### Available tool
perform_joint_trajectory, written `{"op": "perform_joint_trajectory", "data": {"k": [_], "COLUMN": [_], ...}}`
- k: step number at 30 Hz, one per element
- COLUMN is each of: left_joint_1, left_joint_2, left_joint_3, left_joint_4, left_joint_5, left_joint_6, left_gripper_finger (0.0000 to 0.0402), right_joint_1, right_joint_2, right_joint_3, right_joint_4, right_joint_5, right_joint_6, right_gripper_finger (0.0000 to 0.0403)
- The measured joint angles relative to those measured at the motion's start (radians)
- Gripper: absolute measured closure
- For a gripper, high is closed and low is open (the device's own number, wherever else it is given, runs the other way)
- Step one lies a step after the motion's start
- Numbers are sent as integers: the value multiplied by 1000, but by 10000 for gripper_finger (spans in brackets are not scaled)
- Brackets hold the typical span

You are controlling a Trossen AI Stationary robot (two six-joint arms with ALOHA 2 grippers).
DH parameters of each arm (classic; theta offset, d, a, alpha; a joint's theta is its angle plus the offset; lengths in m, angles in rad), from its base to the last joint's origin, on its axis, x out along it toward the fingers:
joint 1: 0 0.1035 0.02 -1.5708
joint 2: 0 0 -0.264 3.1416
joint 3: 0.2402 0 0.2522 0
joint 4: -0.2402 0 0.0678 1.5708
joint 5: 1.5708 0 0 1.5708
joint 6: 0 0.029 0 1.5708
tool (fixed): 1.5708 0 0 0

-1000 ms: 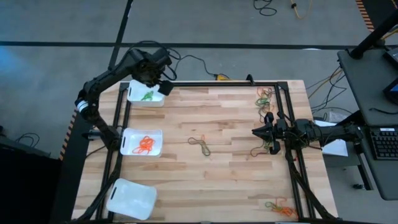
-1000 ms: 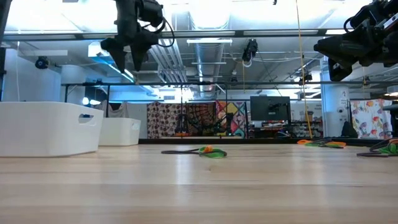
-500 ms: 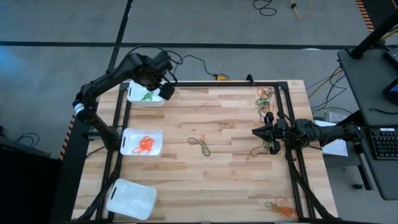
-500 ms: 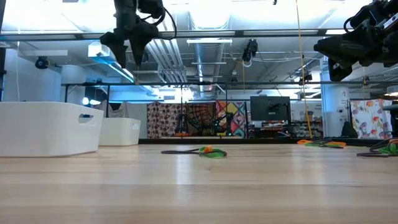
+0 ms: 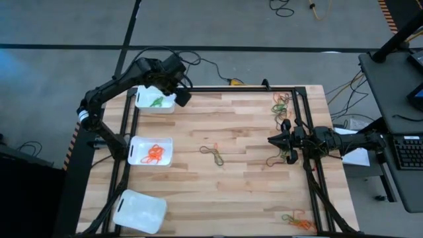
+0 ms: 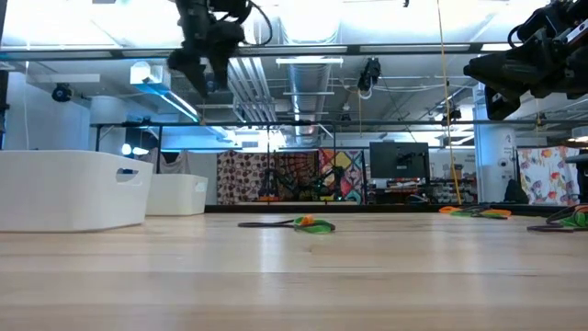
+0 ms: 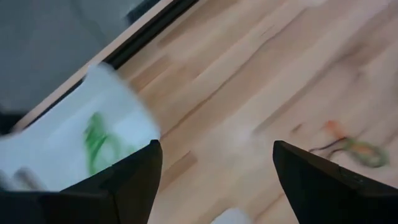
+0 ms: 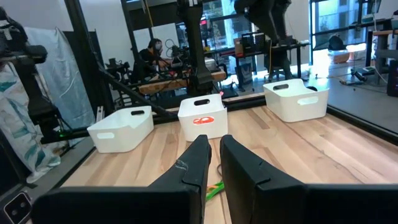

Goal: Sort rubber bands into baskets
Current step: Put the green rubber band into the top white bin

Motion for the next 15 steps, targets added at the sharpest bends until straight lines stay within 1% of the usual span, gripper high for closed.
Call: {"op": "perform_joint_trajectory", "data": {"k": [2, 4, 7, 11, 15], "left_joint_1": [-24, -69, -157, -255, -353], "left_joint_2": [0, 0, 0, 2, 3], "left_joint_3": [0, -1, -25, -102, -238], "left_joint_4": [81, 164, 289, 399, 527], "left_joint_5": [48, 97, 106, 108, 106], "left_joint_6": [21, 81, 177, 214, 209], "left_gripper_finger": [115, 115, 115, 115, 115], "right_joint_1": [0, 0, 0, 0, 0], "right_joint_2": [0, 0, 0, 0, 0], "right_joint_3": [0, 0, 0, 0, 0], "right_joint_4": [0, 0, 0, 0, 0], "right_joint_5": [0, 0, 0, 0, 0], "right_joint_6": [0, 0, 0, 0, 0], "right_gripper_finger": [369, 369, 369, 369, 369]}}
